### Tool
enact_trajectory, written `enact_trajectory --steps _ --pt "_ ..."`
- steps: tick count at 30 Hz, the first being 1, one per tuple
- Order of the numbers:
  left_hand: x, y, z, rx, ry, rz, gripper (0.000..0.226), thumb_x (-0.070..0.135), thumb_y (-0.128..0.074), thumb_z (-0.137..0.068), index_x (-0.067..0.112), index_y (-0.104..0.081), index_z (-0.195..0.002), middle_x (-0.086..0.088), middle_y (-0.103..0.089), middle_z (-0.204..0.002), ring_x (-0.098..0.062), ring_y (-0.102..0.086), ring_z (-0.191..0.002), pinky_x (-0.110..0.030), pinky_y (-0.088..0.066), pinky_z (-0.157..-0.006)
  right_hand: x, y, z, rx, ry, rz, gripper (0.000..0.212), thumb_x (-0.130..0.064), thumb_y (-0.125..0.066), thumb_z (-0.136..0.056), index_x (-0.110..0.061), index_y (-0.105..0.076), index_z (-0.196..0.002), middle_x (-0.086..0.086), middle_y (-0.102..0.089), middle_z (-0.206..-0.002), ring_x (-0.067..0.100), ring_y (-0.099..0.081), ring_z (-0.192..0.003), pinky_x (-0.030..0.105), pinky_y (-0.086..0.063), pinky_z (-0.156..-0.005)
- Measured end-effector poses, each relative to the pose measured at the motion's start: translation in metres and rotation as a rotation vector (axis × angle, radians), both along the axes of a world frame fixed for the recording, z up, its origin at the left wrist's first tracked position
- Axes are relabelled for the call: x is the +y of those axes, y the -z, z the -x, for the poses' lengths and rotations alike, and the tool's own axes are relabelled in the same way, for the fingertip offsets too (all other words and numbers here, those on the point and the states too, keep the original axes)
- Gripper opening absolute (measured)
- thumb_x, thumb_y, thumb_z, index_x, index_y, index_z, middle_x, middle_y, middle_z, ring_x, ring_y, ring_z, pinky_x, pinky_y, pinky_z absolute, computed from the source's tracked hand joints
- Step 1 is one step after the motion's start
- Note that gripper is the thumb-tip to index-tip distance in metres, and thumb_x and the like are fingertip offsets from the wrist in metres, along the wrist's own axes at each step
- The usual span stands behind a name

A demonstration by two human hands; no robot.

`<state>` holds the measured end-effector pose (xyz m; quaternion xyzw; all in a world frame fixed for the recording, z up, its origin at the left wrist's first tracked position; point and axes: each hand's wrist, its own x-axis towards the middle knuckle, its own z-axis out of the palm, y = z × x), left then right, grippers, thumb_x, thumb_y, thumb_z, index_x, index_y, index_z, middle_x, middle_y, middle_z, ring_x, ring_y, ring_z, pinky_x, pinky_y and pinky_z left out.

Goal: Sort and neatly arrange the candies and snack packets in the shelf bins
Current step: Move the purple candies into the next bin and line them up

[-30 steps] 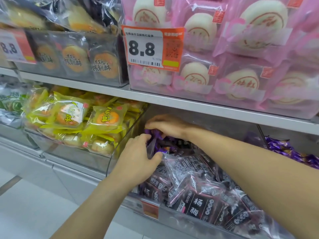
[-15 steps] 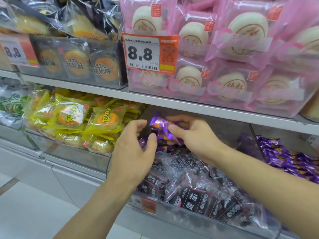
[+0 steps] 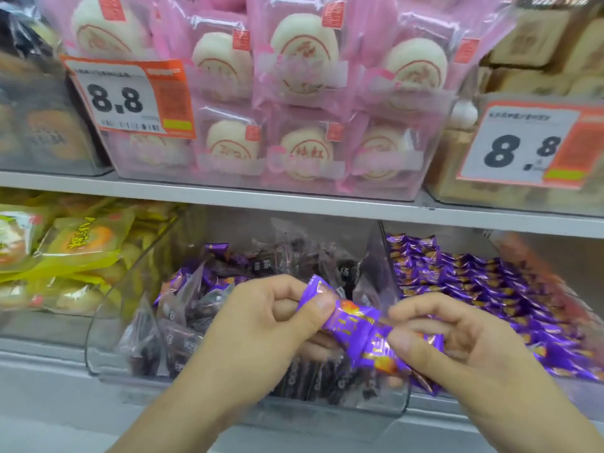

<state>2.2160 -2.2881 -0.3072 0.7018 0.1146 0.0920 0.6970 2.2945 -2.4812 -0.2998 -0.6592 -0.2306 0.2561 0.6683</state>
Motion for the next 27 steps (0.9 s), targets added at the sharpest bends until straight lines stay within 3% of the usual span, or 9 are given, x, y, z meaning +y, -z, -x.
enact_trajectory --steps 2,5,11,17,19,21,23,27 --pt "-0.009 -0.003 -0.01 -0.007 0.002 0.032 0.018 0.021 -0.066 -0.084 0.003 -0.067 -0.085 -0.015 -0.076 -0.081 -0.029 -0.074 -0.074 -0.033 -0.062 -0.07 -0.019 0.001 -0.011 0.031 0.095 -0.054 0.067 -0.051 -0.098 -0.03 -0.014 -0.072 -0.079 0.02 -0.073 -0.079 0.033 -0.072 -0.065 0.036 -0.06 -0.067" --pt "-0.026 -0.006 -0.027 -0.024 0.014 0.04 0.015 0.014 -0.066 -0.087 0.0 -0.065 -0.083 -0.017 -0.075 -0.082 -0.031 -0.074 -0.078 -0.033 -0.062 -0.071 -0.041 0.0 -0.022 0.096 0.151 -0.129 0.074 -0.041 -0.102 -0.026 -0.016 -0.073 -0.089 0.028 -0.072 -0.094 0.037 -0.073 -0.084 0.026 -0.058 -0.067" --pt "-0.064 -0.01 -0.057 -0.018 0.046 0.199 0.027 0.021 -0.06 -0.091 -0.005 -0.059 -0.093 -0.02 -0.075 -0.083 -0.029 -0.074 -0.072 -0.033 -0.062 -0.068 -0.066 0.001 -0.03 0.119 0.157 -0.17 0.079 -0.034 -0.101 -0.029 -0.015 -0.075 -0.101 0.021 -0.073 -0.105 0.029 -0.071 -0.087 0.028 -0.058 -0.075" --pt "-0.087 -0.006 -0.071 0.007 0.044 0.313 0.026 0.021 -0.056 -0.094 -0.003 -0.062 -0.101 -0.021 -0.073 -0.082 -0.028 -0.07 -0.064 -0.032 -0.061 -0.06 -0.079 0.01 -0.047 0.064 0.256 -0.094 0.083 -0.046 -0.097 -0.03 -0.017 -0.074 -0.104 0.024 -0.072 -0.099 0.031 -0.058 -0.078 0.035 -0.05 -0.073" --pt "-0.09 -0.004 -0.073 0.03 0.056 0.305 0.028 0.024 -0.057 -0.092 -0.003 -0.064 -0.095 -0.02 -0.071 -0.078 -0.026 -0.066 -0.059 -0.03 -0.054 -0.047 -0.082 0.011 -0.051 0.082 0.266 -0.097 0.078 -0.04 -0.097 -0.032 -0.016 -0.075 -0.102 0.027 -0.067 -0.089 0.026 -0.05 -0.07 0.03 -0.047 -0.064" --pt "-0.092 -0.004 -0.075 0.028 0.054 0.298 0.032 0.029 -0.059 -0.088 -0.003 -0.064 -0.088 -0.018 -0.065 -0.069 -0.022 -0.058 -0.05 -0.025 -0.043 -0.039 -0.084 0.01 -0.052 0.097 0.255 -0.128 0.058 -0.019 -0.094 -0.044 -0.012 -0.075 -0.098 0.017 -0.066 -0.08 0.021 -0.045 -0.057 0.022 -0.043 -0.05" --pt "-0.093 -0.006 -0.076 0.003 0.046 0.305 0.035 0.032 -0.061 -0.083 -0.003 -0.064 -0.087 -0.016 -0.063 -0.065 -0.019 -0.055 -0.046 -0.023 -0.041 -0.039 -0.086 0.011 -0.053 0.077 0.259 -0.166 0.055 -0.006 -0.092 -0.045 -0.01 -0.073 -0.097 0.015 -0.072 -0.089 0.019 -0.049 -0.052 0.021 -0.045 -0.047" --pt "-0.092 -0.008 -0.077 -0.078 -0.008 0.337 0.052 0.031 -0.075 -0.059 -0.003 -0.064 -0.097 -0.02 -0.07 -0.07 -0.027 -0.068 -0.06 -0.027 -0.057 -0.054 -0.087 0.014 -0.055 0.09 0.223 -0.25 0.056 -0.012 -0.09 -0.048 -0.011 -0.073 -0.101 0.02 -0.073 -0.101 0.024 -0.07 -0.075 0.024 -0.056 -0.063"
